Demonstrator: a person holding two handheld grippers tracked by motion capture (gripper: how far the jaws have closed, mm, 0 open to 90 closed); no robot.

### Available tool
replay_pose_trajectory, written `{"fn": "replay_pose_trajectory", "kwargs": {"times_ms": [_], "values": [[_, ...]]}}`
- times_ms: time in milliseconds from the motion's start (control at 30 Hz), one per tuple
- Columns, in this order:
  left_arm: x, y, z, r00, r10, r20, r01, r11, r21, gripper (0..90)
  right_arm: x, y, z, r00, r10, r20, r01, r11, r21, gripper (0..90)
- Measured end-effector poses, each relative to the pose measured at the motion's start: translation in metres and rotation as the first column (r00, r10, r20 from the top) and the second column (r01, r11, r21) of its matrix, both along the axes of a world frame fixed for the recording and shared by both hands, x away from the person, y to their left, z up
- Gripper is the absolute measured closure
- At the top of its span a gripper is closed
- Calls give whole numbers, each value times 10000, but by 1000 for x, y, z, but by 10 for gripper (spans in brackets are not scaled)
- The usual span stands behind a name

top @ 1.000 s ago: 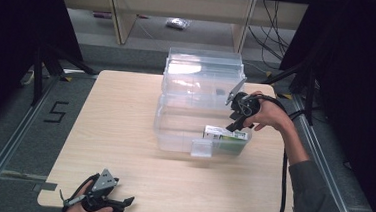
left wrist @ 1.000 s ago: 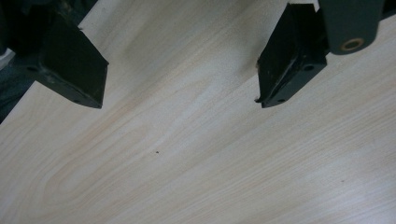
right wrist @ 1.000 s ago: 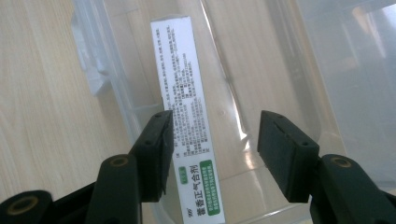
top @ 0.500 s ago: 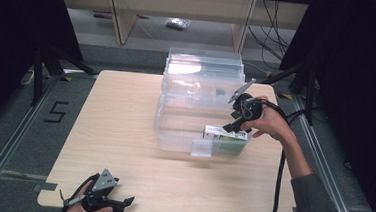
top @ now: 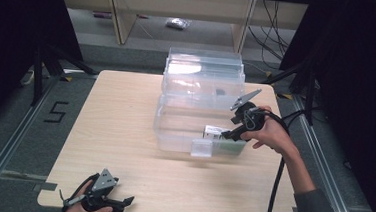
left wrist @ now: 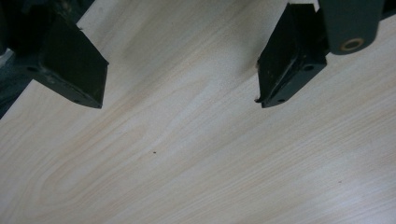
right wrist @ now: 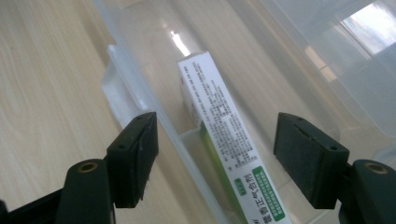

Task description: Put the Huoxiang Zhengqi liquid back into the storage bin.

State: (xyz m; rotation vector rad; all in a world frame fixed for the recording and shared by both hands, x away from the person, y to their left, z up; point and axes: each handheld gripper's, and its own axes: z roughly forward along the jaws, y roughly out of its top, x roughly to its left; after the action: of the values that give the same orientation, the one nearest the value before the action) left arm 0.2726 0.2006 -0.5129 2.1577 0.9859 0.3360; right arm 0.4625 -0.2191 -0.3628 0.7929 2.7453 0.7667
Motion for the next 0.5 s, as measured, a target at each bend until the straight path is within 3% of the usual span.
{"fn": "replay_pose_trajectory", "kwargs": {"times_ms": [200, 233, 333, 367, 500], "values": [[0, -2, -1, 9997, 222, 32, -221, 9994, -249, 155, -8, 4, -2, 9998, -81, 178, 78, 9999, 153, 312], [0, -1, 0, 10000, 26, 2, -25, 9999, -102, 155, -8, 4, -4, 9994, -113, 336, 103, 9995, 303, 310], [0, -1, -1, 9997, 241, 32, -240, 9995, -224, 155, -11, 4, -5, 9993, -274, 272, 264, 9990, 366, 306], [0, 0, -1, 10000, 50, -2, -50, 9999, -159, 155, -13, 5, -7, 9987, -253, 434, 231, 9984, 507, 298], [0, -1, -1, 9997, 233, 39, -232, 9995, -211, 155, -21, 5, -9, 9976, -432, 544, 391, 9965, 744, 289]]}}
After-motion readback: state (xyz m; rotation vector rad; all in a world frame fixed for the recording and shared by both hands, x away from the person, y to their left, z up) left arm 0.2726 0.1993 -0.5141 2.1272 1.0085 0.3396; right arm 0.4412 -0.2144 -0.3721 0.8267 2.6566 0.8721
